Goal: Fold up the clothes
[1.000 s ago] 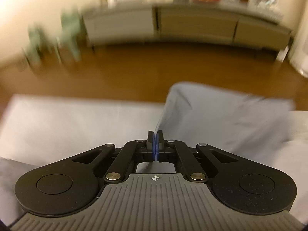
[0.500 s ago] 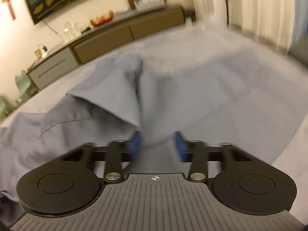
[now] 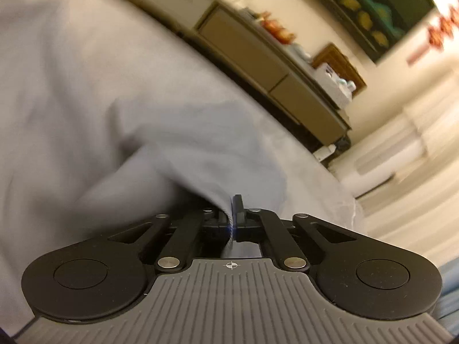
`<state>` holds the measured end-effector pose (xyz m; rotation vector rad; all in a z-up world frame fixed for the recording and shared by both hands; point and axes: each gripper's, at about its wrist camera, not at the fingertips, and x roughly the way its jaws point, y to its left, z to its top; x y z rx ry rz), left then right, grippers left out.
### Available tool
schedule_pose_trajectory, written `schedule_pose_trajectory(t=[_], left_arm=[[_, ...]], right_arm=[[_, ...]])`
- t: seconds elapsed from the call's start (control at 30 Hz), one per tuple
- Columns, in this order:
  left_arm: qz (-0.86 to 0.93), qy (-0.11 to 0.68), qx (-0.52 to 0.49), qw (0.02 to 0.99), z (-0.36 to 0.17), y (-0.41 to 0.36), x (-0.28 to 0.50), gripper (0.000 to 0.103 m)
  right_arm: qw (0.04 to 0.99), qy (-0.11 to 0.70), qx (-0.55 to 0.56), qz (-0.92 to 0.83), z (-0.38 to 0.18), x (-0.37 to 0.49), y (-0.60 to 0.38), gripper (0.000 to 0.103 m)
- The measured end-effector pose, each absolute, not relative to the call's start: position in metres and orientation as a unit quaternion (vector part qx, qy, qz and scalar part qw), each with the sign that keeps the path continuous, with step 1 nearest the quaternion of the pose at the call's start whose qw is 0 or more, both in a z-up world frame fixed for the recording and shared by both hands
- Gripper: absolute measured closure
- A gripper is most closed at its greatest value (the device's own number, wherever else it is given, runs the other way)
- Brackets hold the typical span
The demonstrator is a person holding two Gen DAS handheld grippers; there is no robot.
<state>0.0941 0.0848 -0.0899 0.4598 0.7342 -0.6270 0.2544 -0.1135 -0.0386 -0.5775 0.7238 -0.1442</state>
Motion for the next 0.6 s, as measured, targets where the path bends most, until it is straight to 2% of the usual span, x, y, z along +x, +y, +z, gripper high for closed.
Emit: schedule_pose_trajectory(t=[0.1, 0.17, 0.27, 0.33, 0.37, 0.43, 0.47, 0.5, 0.53, 0.57, 0.6], left_arm=[[-0.3, 0.344, 0.219, 0.862, -0.087, 0.084, 0.093, 0.099], [-0.307, 0.338, 0.216, 0.863, -0.084, 0.084, 0.092, 0.098], [-0.317, 0.342, 0.211, 0.859, -0.085, 0.084, 0.09, 0.098], [-0.311, 0.355, 0.219, 0.854, -0.092, 0.084, 0.089, 0.098], [-0.305, 0.36, 0.221, 0.853, -0.096, 0.085, 0.089, 0.098], [-0.295, 0.369, 0.216, 0.855, -0.1, 0.088, 0.089, 0.097], [-0.292, 0.369, 0.211, 0.856, -0.1, 0.09, 0.089, 0.097], [-0.289, 0.369, 0.207, 0.858, -0.1, 0.091, 0.089, 0.097], [-0.287, 0.369, 0.203, 0.86, -0.099, 0.091, 0.089, 0.097], [-0.285, 0.37, 0.201, 0.861, -0.1, 0.091, 0.088, 0.097], [-0.283, 0.37, 0.2, 0.862, -0.101, 0.091, 0.088, 0.097]], right_arm=[[0.954, 0.258, -0.077, -0.128, 0.043, 0.211, -0.18, 0.103], [0.962, 0.218, 0.039, -0.162, 0.056, 0.157, -0.225, 0.103], [0.933, 0.24, 0.167, -0.212, 0.002, 0.087, -0.28, 0.102], [0.902, 0.303, 0.198, -0.237, -0.053, 0.07, -0.298, 0.098], [0.891, 0.319, 0.213, -0.241, -0.074, 0.062, -0.302, 0.089], [0.884, 0.332, 0.216, -0.25, -0.092, 0.054, -0.306, 0.079], [0.884, 0.334, 0.208, -0.253, -0.095, 0.052, -0.305, 0.068], [0.889, 0.333, 0.187, -0.251, -0.093, 0.055, -0.301, 0.059], [0.895, 0.329, 0.159, -0.254, -0.09, 0.059, -0.293, 0.045], [0.902, 0.326, 0.125, -0.254, -0.086, 0.063, -0.285, 0.036], [0.908, 0.326, 0.082, -0.25, -0.085, 0.066, -0.278, 0.033]])
